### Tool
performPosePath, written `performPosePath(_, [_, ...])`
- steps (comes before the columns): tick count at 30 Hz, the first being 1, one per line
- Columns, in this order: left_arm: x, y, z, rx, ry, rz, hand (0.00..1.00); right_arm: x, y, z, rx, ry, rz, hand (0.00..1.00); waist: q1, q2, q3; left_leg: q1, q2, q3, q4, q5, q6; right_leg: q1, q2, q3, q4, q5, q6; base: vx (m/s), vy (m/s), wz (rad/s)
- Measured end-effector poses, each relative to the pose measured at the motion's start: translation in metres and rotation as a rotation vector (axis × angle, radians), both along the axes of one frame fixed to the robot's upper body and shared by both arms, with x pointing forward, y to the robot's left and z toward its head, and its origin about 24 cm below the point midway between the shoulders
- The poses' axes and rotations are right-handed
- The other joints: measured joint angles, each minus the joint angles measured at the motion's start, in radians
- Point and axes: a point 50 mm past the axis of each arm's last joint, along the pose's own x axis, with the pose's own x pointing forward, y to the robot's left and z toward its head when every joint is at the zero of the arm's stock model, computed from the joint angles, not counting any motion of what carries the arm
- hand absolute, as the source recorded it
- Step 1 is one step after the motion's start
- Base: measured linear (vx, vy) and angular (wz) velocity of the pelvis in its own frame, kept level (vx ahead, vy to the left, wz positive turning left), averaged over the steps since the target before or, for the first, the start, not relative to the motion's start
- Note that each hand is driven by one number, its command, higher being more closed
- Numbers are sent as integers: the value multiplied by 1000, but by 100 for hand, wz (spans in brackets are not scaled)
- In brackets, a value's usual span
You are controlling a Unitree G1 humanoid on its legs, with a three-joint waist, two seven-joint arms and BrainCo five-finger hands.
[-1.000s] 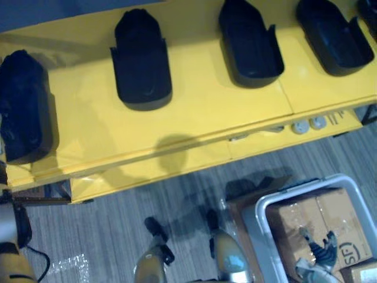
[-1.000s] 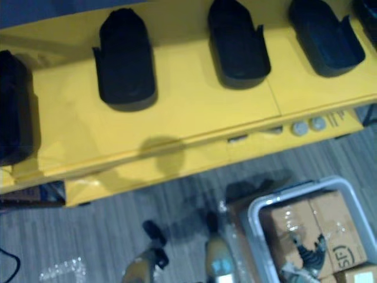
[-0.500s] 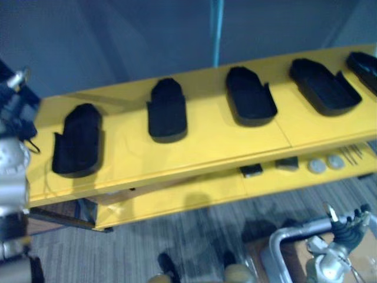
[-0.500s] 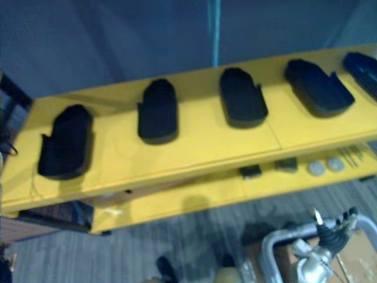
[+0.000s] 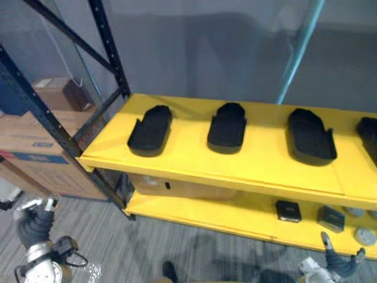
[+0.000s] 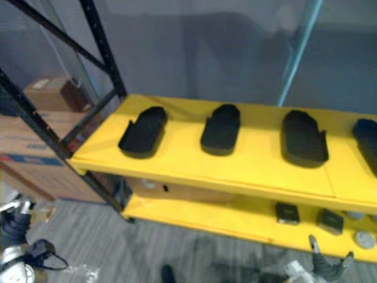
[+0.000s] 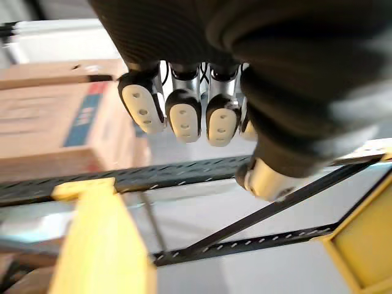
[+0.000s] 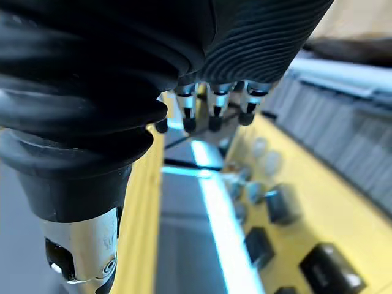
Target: Walk over and take plastic housings, then place them on the shelf
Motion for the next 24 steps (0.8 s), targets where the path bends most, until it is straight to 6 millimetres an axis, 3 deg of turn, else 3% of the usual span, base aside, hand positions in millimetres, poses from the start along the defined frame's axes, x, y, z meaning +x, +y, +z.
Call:
performPosePath(6, [15,4,2,-30,-46,-29,100,-15,-1,-13,55,49,-64,0,-19,5,-1,0,0,3,0,-2,3,-2,-1,-1,1,-1,2,2,1,-1])
performPosePath(13, [53,24,16,31,-54,-65,100,-33,-1,-26,82,139,-72,0,-26,3,2,14,1,33,0,-15,15,-1,-2,19,-8,-6,1,42,-8,-12])
performPosePath(18, [60,38,-2,-36,41,-17,100,-35,2,-33,170,130,41,0,-33,-12,7,46,-4,65,0,-42,6,9,-14,47,-3,-22,-1,92,-15,-18])
performPosePath(24, [58,45,-23,-85,127,18,100,-36,23,-55,358,162,268,0,-32,-34,19,89,-7,84,0,-68,-13,38,-17,68,2,-36,-24,120,-30,-11])
